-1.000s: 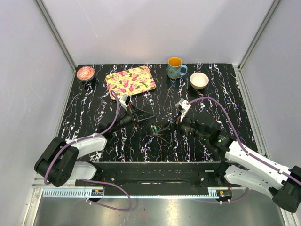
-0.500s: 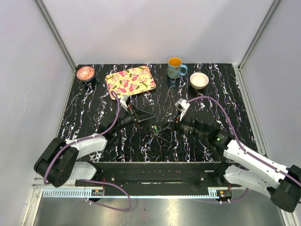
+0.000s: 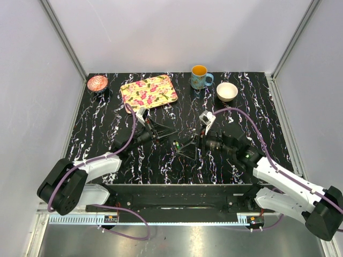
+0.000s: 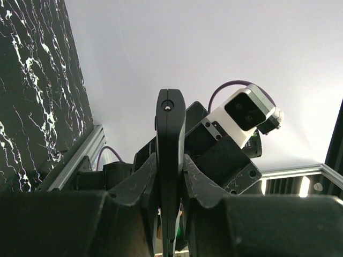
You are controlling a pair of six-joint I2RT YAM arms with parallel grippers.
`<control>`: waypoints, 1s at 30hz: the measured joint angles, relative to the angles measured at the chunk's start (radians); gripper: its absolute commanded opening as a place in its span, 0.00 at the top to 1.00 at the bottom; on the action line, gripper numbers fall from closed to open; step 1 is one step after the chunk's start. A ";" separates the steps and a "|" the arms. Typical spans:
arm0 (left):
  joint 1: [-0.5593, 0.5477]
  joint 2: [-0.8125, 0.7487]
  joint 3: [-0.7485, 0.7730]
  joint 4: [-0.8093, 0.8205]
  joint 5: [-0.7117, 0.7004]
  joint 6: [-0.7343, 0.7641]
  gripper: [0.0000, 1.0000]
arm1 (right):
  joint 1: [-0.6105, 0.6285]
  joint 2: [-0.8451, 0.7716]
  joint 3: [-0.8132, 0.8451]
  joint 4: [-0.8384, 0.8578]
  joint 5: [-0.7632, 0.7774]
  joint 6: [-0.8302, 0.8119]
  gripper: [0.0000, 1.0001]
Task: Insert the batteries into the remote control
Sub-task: Load the battery into the remote control.
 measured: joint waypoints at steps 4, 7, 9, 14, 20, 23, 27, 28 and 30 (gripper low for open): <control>-0.007 -0.001 0.000 0.000 -0.002 0.005 1.00 | -0.011 0.014 -0.004 0.015 -0.023 0.018 0.30; -0.014 -0.007 0.000 -0.003 -0.003 0.011 1.00 | -0.016 0.025 -0.007 0.028 -0.038 0.031 0.31; -0.023 -0.010 0.000 -0.004 0.002 0.012 1.00 | -0.023 0.035 -0.007 0.047 -0.037 0.041 0.31; -0.037 -0.013 0.000 -0.005 0.005 0.014 1.00 | -0.042 0.051 -0.007 0.077 -0.038 0.063 0.33; -0.041 -0.013 0.000 -0.005 0.006 0.013 1.00 | -0.050 0.060 -0.013 0.105 -0.048 0.080 0.41; -0.042 -0.013 0.000 -0.005 0.006 0.014 1.00 | -0.050 0.061 -0.015 0.116 -0.057 0.090 0.44; -0.044 -0.019 0.000 -0.017 0.009 0.026 1.00 | -0.053 0.072 -0.026 0.148 -0.085 0.111 0.32; -0.044 -0.026 0.000 -0.026 0.010 0.035 1.00 | -0.055 0.080 -0.028 0.154 -0.100 0.120 0.32; -0.046 -0.040 0.005 -0.053 0.013 0.060 1.00 | -0.059 0.097 -0.034 0.168 -0.124 0.142 0.32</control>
